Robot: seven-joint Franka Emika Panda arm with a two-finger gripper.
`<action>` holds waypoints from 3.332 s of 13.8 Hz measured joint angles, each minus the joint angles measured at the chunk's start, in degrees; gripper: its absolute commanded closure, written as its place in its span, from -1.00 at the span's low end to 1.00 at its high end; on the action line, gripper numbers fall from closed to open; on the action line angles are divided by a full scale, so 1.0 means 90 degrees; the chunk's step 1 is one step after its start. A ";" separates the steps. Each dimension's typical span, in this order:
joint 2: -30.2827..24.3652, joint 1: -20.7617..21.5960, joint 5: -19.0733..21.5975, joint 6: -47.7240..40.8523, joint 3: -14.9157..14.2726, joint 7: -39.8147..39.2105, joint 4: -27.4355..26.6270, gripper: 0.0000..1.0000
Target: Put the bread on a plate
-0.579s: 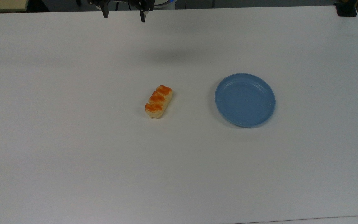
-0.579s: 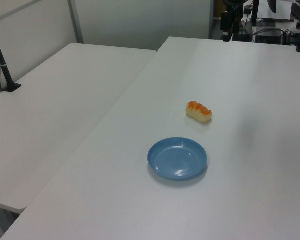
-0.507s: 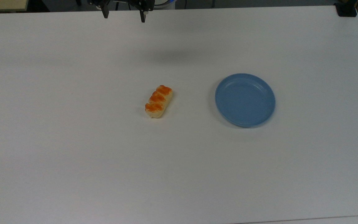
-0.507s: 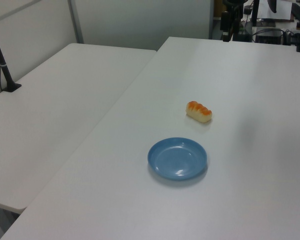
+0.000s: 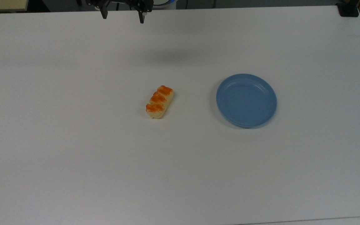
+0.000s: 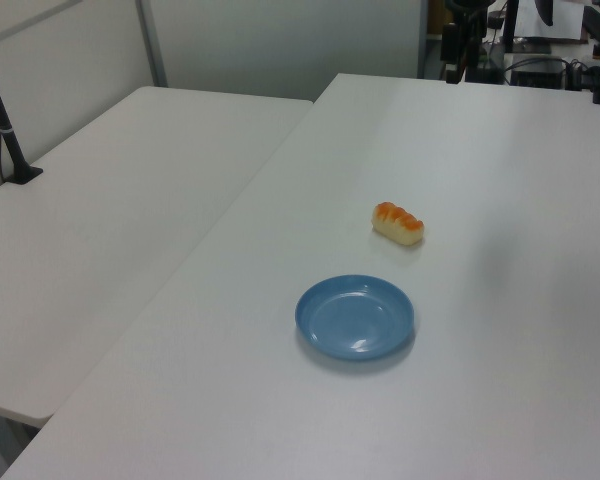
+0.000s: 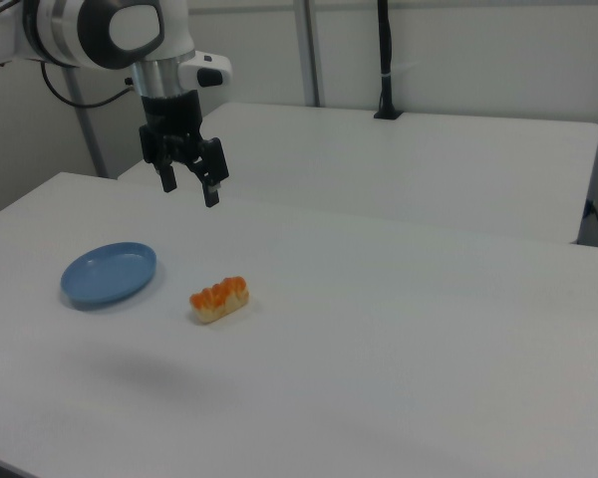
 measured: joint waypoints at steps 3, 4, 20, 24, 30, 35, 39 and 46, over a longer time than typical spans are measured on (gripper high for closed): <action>0.0002 0.0000 0.0000 0.0000 0.0000 0.0000 0.0000 -1.00; 0.0003 0.0001 0.0000 0.0000 0.0000 0.0000 0.0000 -1.00; 0.0454 0.0048 0.0402 0.0021 0.0035 0.0148 -0.0055 -1.00; 0.0814 0.0099 0.0403 0.0575 0.0036 0.0772 -0.0132 -1.00; 0.1148 0.0177 0.0403 0.1261 0.0060 0.1670 -0.0282 -1.00; 0.1530 0.0349 0.0403 0.1595 0.0063 0.1986 -0.0344 -1.00; 0.2059 0.0714 0.0093 0.1632 0.0067 0.2288 -0.0356 -0.95; 0.3016 0.0979 -0.0244 0.2640 0.0058 0.2988 -0.0375 -0.76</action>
